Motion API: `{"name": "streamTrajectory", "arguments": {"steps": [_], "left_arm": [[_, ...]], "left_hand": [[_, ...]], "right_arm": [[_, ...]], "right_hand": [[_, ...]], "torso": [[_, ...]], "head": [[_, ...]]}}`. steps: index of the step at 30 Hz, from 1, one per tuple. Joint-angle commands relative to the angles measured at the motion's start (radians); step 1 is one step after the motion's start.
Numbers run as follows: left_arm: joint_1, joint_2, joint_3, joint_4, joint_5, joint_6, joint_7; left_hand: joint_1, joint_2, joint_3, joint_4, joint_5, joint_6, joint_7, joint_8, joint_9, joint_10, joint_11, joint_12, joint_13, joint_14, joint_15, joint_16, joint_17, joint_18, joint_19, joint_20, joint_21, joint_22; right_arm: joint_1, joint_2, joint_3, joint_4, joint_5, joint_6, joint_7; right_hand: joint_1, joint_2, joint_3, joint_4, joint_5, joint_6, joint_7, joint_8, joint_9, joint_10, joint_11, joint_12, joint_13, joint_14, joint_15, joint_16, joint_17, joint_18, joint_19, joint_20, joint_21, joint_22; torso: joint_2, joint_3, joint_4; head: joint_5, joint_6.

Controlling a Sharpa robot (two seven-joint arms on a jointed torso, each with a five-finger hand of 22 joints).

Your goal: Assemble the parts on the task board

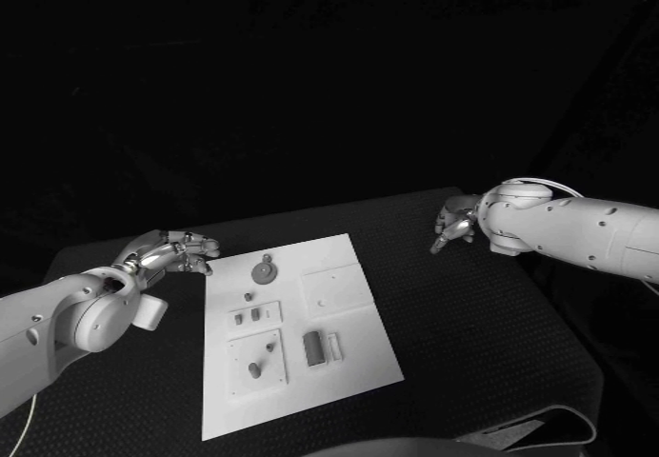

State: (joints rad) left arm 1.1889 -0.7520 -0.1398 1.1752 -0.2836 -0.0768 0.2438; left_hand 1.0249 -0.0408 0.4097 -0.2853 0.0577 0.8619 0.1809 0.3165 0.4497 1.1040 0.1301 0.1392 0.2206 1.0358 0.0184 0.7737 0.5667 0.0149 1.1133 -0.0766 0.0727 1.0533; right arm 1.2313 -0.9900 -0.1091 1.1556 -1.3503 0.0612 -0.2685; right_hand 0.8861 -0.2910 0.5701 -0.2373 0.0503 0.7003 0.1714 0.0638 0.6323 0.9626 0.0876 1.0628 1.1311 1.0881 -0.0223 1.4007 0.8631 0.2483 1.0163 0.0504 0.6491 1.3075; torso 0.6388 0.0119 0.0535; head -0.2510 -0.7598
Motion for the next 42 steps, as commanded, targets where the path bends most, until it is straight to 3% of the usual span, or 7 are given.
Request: {"name": "streamTrajectory", "arguments": {"steps": [1, 5, 12, 18, 22, 36, 42], "left_arm": [[-0.003, 0.001, 0.0, 0.0, -0.001, 0.018, 0.012], [-0.004, 0.001, 0.0, 0.0, -0.001, 0.019, 0.013], [-0.006, 0.0, 0.0, 0.0, -0.001, 0.02, 0.014], [-0.006, 0.0, 0.0, 0.0, -0.001, 0.021, 0.016], [-0.007, 0.001, 0.0, 0.0, -0.001, 0.021, 0.017], [-0.007, 0.002, 0.0, -0.001, -0.001, 0.02, 0.021], [-0.007, 0.002, 0.001, 0.0, -0.001, 0.021, 0.021]], "left_hand": [[-0.009, -0.005, -0.005, 0.0, -0.002, -0.009, 0.0, -0.007, -0.001, -0.008, 0.0, -0.002, -0.001, -0.002, 0.006, -0.003, 0.001, 0.017, -0.003, 0.002, -0.003, -0.002], [-0.009, -0.005, -0.006, 0.0, -0.003, -0.009, 0.0, -0.007, -0.002, -0.008, 0.0, -0.002, -0.002, -0.003, 0.006, -0.003, 0.001, 0.017, -0.003, 0.002, -0.003, -0.002], [-0.01, -0.006, -0.006, 0.0, -0.003, -0.01, 0.0, -0.007, -0.002, -0.009, 0.0, -0.002, -0.002, -0.003, 0.006, -0.004, 0.001, 0.017, -0.003, 0.002, -0.003, -0.002], [-0.01, -0.006, -0.007, 0.0, -0.003, -0.01, 0.001, -0.008, -0.002, -0.009, 0.0, -0.002, -0.002, -0.003, 0.006, -0.004, 0.002, 0.017, -0.003, 0.002, -0.003, -0.002], [-0.01, -0.006, -0.007, 0.0, -0.002, -0.01, 0.001, -0.008, -0.002, -0.009, 0.0, -0.002, -0.002, -0.003, 0.006, -0.004, 0.002, 0.017, -0.003, 0.002, -0.003, -0.002], [-0.011, -0.005, -0.007, 0.0, -0.002, -0.011, 0.001, -0.008, -0.002, -0.009, 0.0, -0.002, -0.002, -0.003, 0.006, -0.004, 0.002, 0.017, -0.003, 0.002, -0.003, -0.002], [-0.012, -0.003, -0.007, 0.001, -0.002, -0.01, 0.001, -0.007, -0.002, -0.008, 0.0, -0.001, -0.002, -0.003, 0.006, -0.004, 0.003, 0.017, -0.003, 0.002, -0.003, -0.002]], "right_arm": [[0.0, 0.003, 0.0, 0.0, -0.049, 0.024, 0.017], [0.0, 0.007, 0.0, 0.002, -0.016, 0.006, 0.027], [0.0, 0.012, -0.001, 0.004, 0.016, -0.007, 0.042], [0.0, 0.024, 0.0, 0.011, 0.043, -0.039, 0.07], [0.0, 0.033, 0.0, 0.035, 0.074, -0.107, 0.114], [-0.001, 0.071, -0.001, 0.151, 0.11, -0.16, 0.141], [-0.003, 0.086, -0.003, 0.203, 0.11, -0.119, 0.075]], "right_hand": [[-0.001, -0.011, -0.004, -0.005, -0.001, -0.065, 0.036, -0.001, -0.01, -0.021, 0.005, -0.007, -0.004, -0.019, 0.008, -0.004, -0.001, -0.009, -0.014, 0.005, -0.007, 0.017], [-0.004, -0.014, -0.01, -0.004, -0.001, -0.165, 0.042, -0.006, -0.03, -0.035, 0.014, -0.008, -0.015, -0.034, 0.013, 0.0, 0.001, -0.008, -0.023, 0.01, -0.01, 0.019], [-0.009, -0.018, -0.021, -0.007, -0.001, -0.361, 0.045, -0.016, -0.171, -0.044, 0.016, -0.002, -0.021, -0.044, 0.017, 0.004, 0.002, -0.007, -0.029, 0.013, -0.011, 0.019], [-0.009, -0.017, -0.022, -0.003, 0.0, -0.365, 0.037, -0.006, -0.156, -0.046, 0.008, 0.006, -0.026, -0.048, 0.009, 0.009, 0.002, -0.005, -0.029, 0.015, -0.01, 0.02], [-0.002, -0.014, -0.005, 0.014, -0.001, -0.225, 0.037, 0.049, -0.02, -0.035, 0.007, 0.021, -0.028, -0.043, 0.009, 0.016, 0.002, 0.0, -0.02, 0.014, -0.004, 0.021], [0.013, 0.018, 0.0, 0.037, 0.0, -0.05, 0.024, 0.153, 0.032, -0.01, -0.006, 0.049, -0.054, -0.024, -0.004, 0.03, -0.006, 0.01, -0.005, 0.017, 0.012, 0.021], [-0.072, 0.128, -0.065, 0.06, 0.003, 0.121, -0.021, 0.228, 0.057, 0.038, -0.049, 0.062, -0.083, 0.023, -0.045, 0.043, -0.015, 0.013, 0.03, 0.006, 0.03, 0.019]], "torso": [[0.0, -0.0005, 0.0006], [0.001, -0.0006, 0.0004], [0.002, -0.0017, 0.0029], [0.003, -0.0025, 0.0027], [0.003, -0.0031, 0.0039], [0.002, -0.0051, 0.0048], [0.002, -0.0072, 0.0059]], "head": [[-0.049, 0.01], [-0.088, 0.019], [-0.13, 0.025], [-0.128, 0.024], [-0.114, 0.024], [-0.015, 0.026], [0.018, 0.024]]}}
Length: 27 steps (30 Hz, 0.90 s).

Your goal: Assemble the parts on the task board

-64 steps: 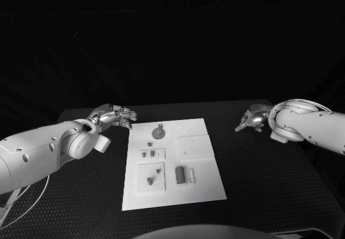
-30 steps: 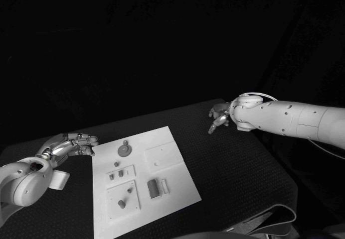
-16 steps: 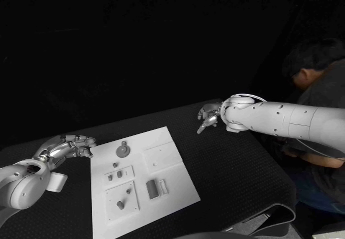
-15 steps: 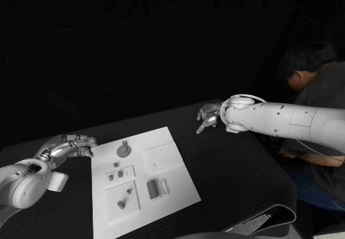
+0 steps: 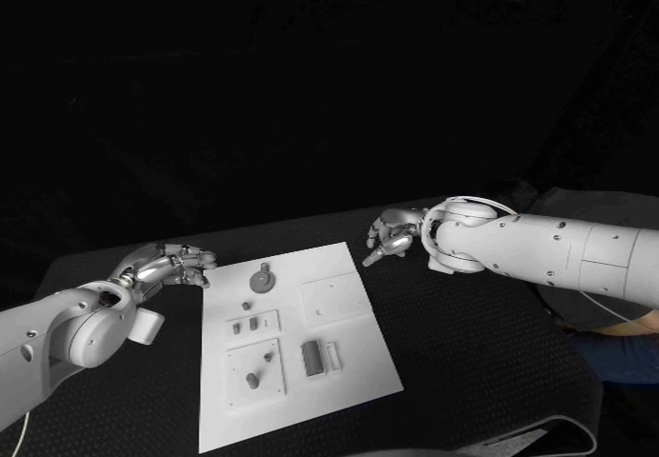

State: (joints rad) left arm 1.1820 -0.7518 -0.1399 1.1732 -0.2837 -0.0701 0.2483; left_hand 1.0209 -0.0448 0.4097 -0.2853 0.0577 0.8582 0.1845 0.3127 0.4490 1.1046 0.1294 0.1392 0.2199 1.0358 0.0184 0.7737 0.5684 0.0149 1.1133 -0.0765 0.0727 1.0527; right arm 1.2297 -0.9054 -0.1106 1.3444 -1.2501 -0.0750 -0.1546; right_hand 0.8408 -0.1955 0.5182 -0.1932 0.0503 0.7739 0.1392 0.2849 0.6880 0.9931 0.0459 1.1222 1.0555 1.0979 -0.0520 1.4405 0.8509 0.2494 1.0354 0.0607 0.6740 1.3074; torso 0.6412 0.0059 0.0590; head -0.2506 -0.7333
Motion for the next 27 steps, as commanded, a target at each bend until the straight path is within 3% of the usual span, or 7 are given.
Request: {"name": "streamTrajectory", "arguments": {"steps": [1, 3, 6, 14, 18, 27], "left_arm": [[0.0, 0.001, 0.001, 0.003, -0.001, 0.015, 0.016], [0.0, 0.0, 0.001, 0.003, -0.001, 0.016, 0.016], [0.0, 0.0, 0.001, 0.003, -0.001, 0.016, 0.018], [0.0, -0.001, 0.001, 0.005, -0.001, 0.019, 0.019], [0.0, -0.003, 0.001, 0.006, -0.001, 0.018, 0.019], [0.0, -0.004, 0.001, 0.006, -0.001, 0.019, 0.019]], "left_hand": [[-0.008, 0.001, -0.007, 0.001, -0.002, -0.006, -0.003, -0.004, -0.001, -0.009, 0.001, -0.001, -0.001, -0.003, 0.006, -0.004, 0.001, 0.017, -0.003, 0.002, -0.003, -0.002], [-0.008, 0.001, -0.008, 0.001, -0.002, -0.006, -0.003, -0.003, -0.001, -0.008, 0.001, -0.001, -0.001, -0.003, 0.006, -0.004, 0.001, 0.017, -0.003, 0.002, -0.003, -0.002], [-0.009, 0.001, -0.008, 0.001, -0.002, -0.006, -0.003, -0.003, -0.001, -0.007, 0.0, -0.001, -0.001, -0.003, 0.006, -0.004, 0.001, 0.017, -0.003, 0.002, -0.003, -0.002], [-0.009, 0.001, -0.008, 0.001, -0.002, -0.006, -0.003, -0.003, -0.001, -0.006, 0.0, 0.0, -0.001, -0.003, 0.005, -0.005, 0.002, 0.017, -0.003, 0.002, -0.003, -0.002], [-0.009, 0.001, -0.008, 0.001, -0.002, -0.005, -0.003, -0.003, -0.001, -0.006, 0.0, 0.0, -0.001, -0.003, 0.005, -0.005, 0.002, 0.017, -0.003, 0.002, -0.003, -0.002], [-0.01, 0.001, -0.009, 0.001, -0.002, -0.005, -0.003, -0.003, -0.001, -0.005, 0.0, 0.001, 0.0, -0.003, 0.005, -0.005, 0.002, 0.017, -0.003, 0.002, -0.003, -0.002]], "right_arm": [[-0.003, 0.003, -0.002, 0.023, 0.01, 0.022, -0.054], [-0.005, 0.005, -0.002, 0.041, 0.02, 0.047, -0.095], [-0.009, 0.01, -0.003, 0.062, 0.086, 0.044, -0.139], [-0.012, 0.027, -0.004, 0.076, 0.073, 0.053, -0.152], [-0.012, 0.029, -0.004, 0.072, 0.064, 0.048, -0.157], [-0.012, 0.033, -0.004, 0.071, 0.062, 0.05, -0.154]], "right_hand": [[-0.056, 0.053, -0.019, 0.039, 0.0, 0.06, 0.008, 0.01, 0.001, 0.015, -0.01, 0.003, -0.011, 0.02, -0.018, 0.005, -0.004, 0.012, 0.017, -0.005, 0.006, 0.018], [-0.087, 0.065, -0.027, 0.065, -0.001, 0.094, -0.007, 0.017, 0.0, 0.043, -0.026, 0.011, -0.021, 0.045, -0.033, 0.012, -0.007, 0.012, 0.036, -0.021, 0.012, 0.018], [-0.107, 0.056, -0.028, 0.087, -0.001, 0.121, -0.019, 0.019, -0.001, 0.058, -0.038, 0.013, -0.032, 0.06, -0.046, 0.01, -0.013, 0.012, 0.046, -0.034, 0.012, 0.016], [-0.077, 0.066, -0.025, 0.067, -0.001, 0.154, -0.033, 0.029, 0.011, 0.08, -0.051, 0.029, -0.036, 0.085, -0.058, 0.02, -0.014, 0.012, 0.068, -0.047, 0.021, 0.019], [-0.072, 0.075, -0.039, 0.046, -0.001, 0.163, -0.037, 0.029, 0.017, 0.086, -0.055, 0.033, -0.039, 0.093, -0.062, 0.022, -0.015, 0.012, 0.075, -0.05, 0.024, 0.019], [-0.073, 0.076, -0.045, 0.038, -0.001, 0.164, -0.038, 0.027, 0.019, 0.088, -0.056, 0.035, -0.041, 0.097, -0.064, 0.023, -0.015, 0.012, 0.079, -0.051, 0.024, 0.018]], "torso": [[-0.001, -0.0024, 0.0014], [-0.001, -0.0012, 0.0009], [-0.001, -0.0011, 0.0008], [0.0, -0.0015, -0.0001], [0.0, 0.0, -0.0006], [0.0, 0.0017, -0.0014]], "head": [[0.022, -0.003], [0.034, -0.003], [0.054, -0.001], [0.08, -0.003], [0.088, -0.003], [0.095, -0.004]]}}
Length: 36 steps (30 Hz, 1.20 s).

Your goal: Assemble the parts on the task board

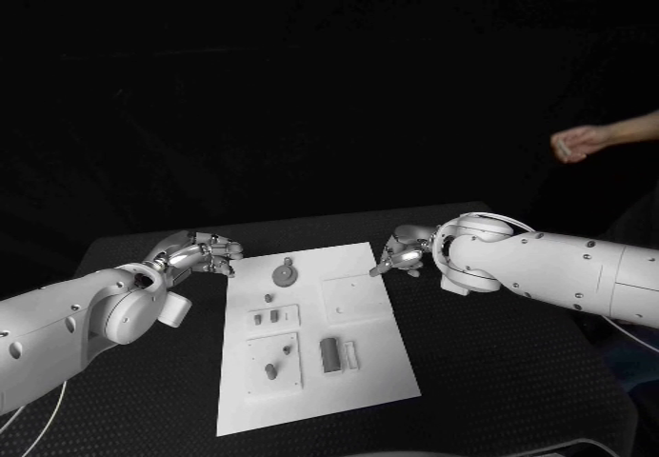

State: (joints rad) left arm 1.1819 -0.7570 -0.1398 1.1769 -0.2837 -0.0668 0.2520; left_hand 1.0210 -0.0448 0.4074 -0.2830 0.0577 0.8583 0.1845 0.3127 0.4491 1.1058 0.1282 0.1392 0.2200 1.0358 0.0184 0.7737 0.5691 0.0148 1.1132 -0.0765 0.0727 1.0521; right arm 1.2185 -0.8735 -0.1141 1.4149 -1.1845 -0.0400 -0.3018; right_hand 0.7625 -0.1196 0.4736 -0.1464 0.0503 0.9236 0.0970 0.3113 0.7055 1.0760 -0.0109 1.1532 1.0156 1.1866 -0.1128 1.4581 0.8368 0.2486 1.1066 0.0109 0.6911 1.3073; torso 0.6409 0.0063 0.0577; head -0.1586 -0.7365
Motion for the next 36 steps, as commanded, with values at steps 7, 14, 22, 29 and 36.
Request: {"name": "streamTrajectory", "arguments": {"steps": [7, 14, 22, 29, 36], "left_arm": [[0.0, 0.002, 0.001, 0.001, -0.001, 0.017, 0.015], [0.0, 0.001, 0.001, 0.002, -0.001, 0.016, 0.015], [0.0, 0.001, 0.001, 0.002, -0.001, 0.017, 0.015], [0.0, -0.001, 0.001, 0.002, -0.001, 0.017, 0.015], [0.0, -0.001, 0.001, 0.002, -0.001, 0.017, 0.015]], "left_hand": [[-0.01, 0.002, -0.007, -0.002, -0.002, -0.005, -0.003, -0.003, -0.001, -0.006, 0.001, 0.001, -0.001, -0.002, 0.005, -0.005, 0.002, 0.017, -0.003, 0.002, -0.003, -0.001], [-0.01, 0.002, -0.007, -0.002, -0.002, -0.005, -0.004, -0.003, -0.001, -0.006, 0.001, 0.001, -0.001, -0.002, 0.005, -0.005, 0.002, 0.018, -0.003, 0.001, -0.003, -0.001], [-0.01, 0.002, -0.007, -0.002, -0.002, -0.005, -0.004, -0.003, -0.001, -0.006, 0.001, 0.001, -0.001, -0.002, 0.005, -0.005, 0.002, 0.018, -0.003, 0.001, -0.003, -0.001], [-0.01, 0.002, -0.007, -0.002, -0.002, -0.005, -0.004, -0.003, -0.001, -0.006, 0.001, 0.001, -0.001, -0.002, 0.005, -0.005, 0.002, 0.018, -0.003, 0.001, -0.002, -0.001], [-0.01, 0.002, -0.007, -0.002, -0.002, -0.005, -0.004, -0.002, -0.001, -0.006, 0.001, 0.001, -0.001, -0.002, 0.005, -0.005, 0.003, 0.018, -0.003, 0.001, -0.002, -0.001]], "right_arm": [[-0.001, 0.003, 0.0, -0.002, -0.004, 0.019, -0.005], [-0.001, 0.006, 0.0, -0.006, -0.004, 0.018, -0.005], [-0.002, 0.008, 0.0, 0.003, -0.004, -0.001, 0.002], [-0.002, 0.009, 0.0, -0.002, -0.004, -0.001, 0.002], [-0.002, 0.009, 0.0, -0.004, -0.004, 0.004, 0.0]], "right_hand": [[0.004, 0.0, -0.002, -0.01, -0.001, 0.014, 0.004, 0.0, 0.002, 0.006, 0.0, 0.005, -0.002, 0.009, -0.003, 0.005, -0.001, 0.013, 0.009, -0.002, 0.007, 0.018], [0.004, 0.0, -0.003, -0.011, -0.001, 0.013, 0.004, -0.001, 0.003, 0.006, 0.0, 0.005, -0.002, 0.009, -0.003, 0.006, -0.001, 0.013, 0.01, -0.002, 0.007, 0.018], [0.004, 0.0, -0.003, -0.012, -0.001, 0.013, 0.004, -0.002, 0.003, 0.006, 0.0, 0.006, -0.003, 0.01, -0.003, 0.006, -0.001, 0.013, 0.01, -0.002, 0.007, 0.018], [0.003, -0.001, -0.005, -0.014, -0.001, 0.013, 0.005, -0.003, 0.003, 0.007, 0.001, 0.006, -0.003, 0.01, -0.003, 0.006, -0.001, 0.013, 0.011, -0.003, 0.007, 0.018], [0.003, -0.001, -0.005, -0.015, -0.001, 0.013, 0.005, -0.004, 0.004, 0.007, 0.001, 0.007, -0.003, 0.011, -0.003, 0.006, -0.001, 0.013, 0.012, -0.003, 0.007, 0.018]], "torso": [[0.0, 0.0015, -0.0003], [0.0, 0.0019, -0.0008], [0.001, 0.0021, -0.0013], [0.001, 0.0018, -0.0012], [0.001, 0.0022, -0.0015]], "head": [[0.008, -0.003], [0.011, -0.003], [0.014, -0.004], [0.015, -0.005], [0.017, -0.006]]}}
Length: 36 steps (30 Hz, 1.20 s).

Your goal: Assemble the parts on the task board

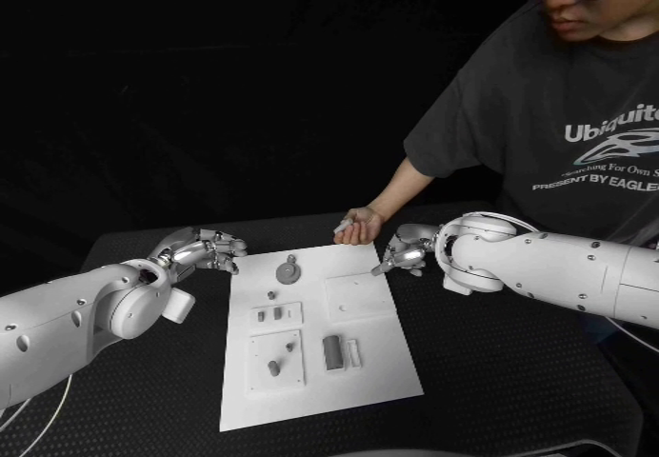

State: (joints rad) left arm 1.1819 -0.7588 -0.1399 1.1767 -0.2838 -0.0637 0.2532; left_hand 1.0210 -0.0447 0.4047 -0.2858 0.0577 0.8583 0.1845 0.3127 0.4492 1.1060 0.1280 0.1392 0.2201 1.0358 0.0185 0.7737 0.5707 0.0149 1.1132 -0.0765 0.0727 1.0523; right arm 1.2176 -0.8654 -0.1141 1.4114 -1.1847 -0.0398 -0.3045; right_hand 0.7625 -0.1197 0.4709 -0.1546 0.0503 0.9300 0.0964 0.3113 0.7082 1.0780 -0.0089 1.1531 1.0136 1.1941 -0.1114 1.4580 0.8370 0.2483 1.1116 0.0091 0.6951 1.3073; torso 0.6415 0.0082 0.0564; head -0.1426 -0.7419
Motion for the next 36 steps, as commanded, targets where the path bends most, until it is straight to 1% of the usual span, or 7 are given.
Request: {"name": "streamTrajectory", "arguments": {"steps": [1, 10, 17, 36], "left_arm": [[0.0, 0.0, 0.001, 0.002, -0.001, 0.014, 0.014], [0.0, 0.0, 0.001, 0.002, -0.001, 0.015, 0.013], [0.0, 0.0, 0.001, 0.002, -0.001, 0.015, 0.014], [0.0, 0.001, 0.001, 0.001, -0.001, 0.016, 0.013]], "left_hand": [[-0.01, 0.002, -0.005, 0.0, -0.002, -0.005, -0.004, -0.002, -0.001, -0.006, 0.001, 0.001, -0.001, -0.002, 0.005, -0.005, 0.001, 0.018, -0.003, 0.001, -0.002, -0.001], [-0.01, 0.002, -0.005, 0.0, -0.002, -0.005, -0.004, -0.002, -0.001, -0.006, 0.001, 0.002, -0.001, -0.002, 0.005, -0.006, 0.001, 0.018, -0.003, 0.001, -0.002, -0.001], [-0.01, 0.002, -0.005, 0.0, -0.002, -0.005, -0.004, -0.002, -0.001, -0.006, 0.001, 0.002, -0.001, -0.002, 0.005, -0.006, 0.002, 0.018, -0.003, 0.001, -0.002, -0.001], [-0.009, 0.002, -0.005, 0.0, -0.002, -0.005, -0.004, -0.002, -0.001, -0.006, 0.001, 0.002, -0.001, -0.002, 0.005, -0.006, 0.002, 0.018, -0.003, 0.001, -0.002, -0.001]], "right_arm": [[-0.001, 0.0, 0.0, -0.001, -0.004, 0.004, 0.003], [-0.001, -0.001, 0.0, 0.0, -0.004, -0.002, 0.003], [-0.001, -0.003, 0.0, -0.004, -0.004, 0.003, 0.003], [-0.001, -0.005, 0.0, -0.014, -0.004, 0.009, -0.001]], "right_hand": [[0.002, -0.001, -0.002, -0.006, -0.001, 0.006, 0.005, -0.004, 0.001, 0.005, -0.001, 0.007, -0.001, 0.003, -0.004, 0.006, -0.002, 0.014, 0.007, -0.001, 0.003, 0.018], [0.002, -0.001, -0.002, -0.007, -0.001, 0.007, 0.005, -0.004, 0.001, 0.005, -0.001, 0.007, -0.002, 0.003, -0.004, 0.006, -0.002, 0.014, 0.007, -0.002, 0.003, 0.018], [0.002, -0.001, -0.002, -0.008, -0.001, 0.007, 0.005, -0.005, 0.002, 0.005, -0.001, 0.007, -0.002, 0.004, -0.004, 0.006, -0.002, 0.014, 0.008, -0.002, 0.003, 0.018], [0.004, -0.001, -0.002, -0.011, -0.001, 0.007, 0.005, -0.006, 0.003, 0.005, -0.001, 0.008, -0.003, 0.004, -0.004, 0.006, -0.002, 0.014, 0.008, -0.002, 0.002, 0.018]], "torso": [[0.0, 0.0005, -0.0002], [0.0, 0.0003, -0.0007], [0.0, 0.0003, -0.0003], [0.0, 0.0003, -0.0002]], "head": [[0.001, -0.001], [-0.001, -0.003], [-0.001, -0.005], [-0.002, -0.005]]}}
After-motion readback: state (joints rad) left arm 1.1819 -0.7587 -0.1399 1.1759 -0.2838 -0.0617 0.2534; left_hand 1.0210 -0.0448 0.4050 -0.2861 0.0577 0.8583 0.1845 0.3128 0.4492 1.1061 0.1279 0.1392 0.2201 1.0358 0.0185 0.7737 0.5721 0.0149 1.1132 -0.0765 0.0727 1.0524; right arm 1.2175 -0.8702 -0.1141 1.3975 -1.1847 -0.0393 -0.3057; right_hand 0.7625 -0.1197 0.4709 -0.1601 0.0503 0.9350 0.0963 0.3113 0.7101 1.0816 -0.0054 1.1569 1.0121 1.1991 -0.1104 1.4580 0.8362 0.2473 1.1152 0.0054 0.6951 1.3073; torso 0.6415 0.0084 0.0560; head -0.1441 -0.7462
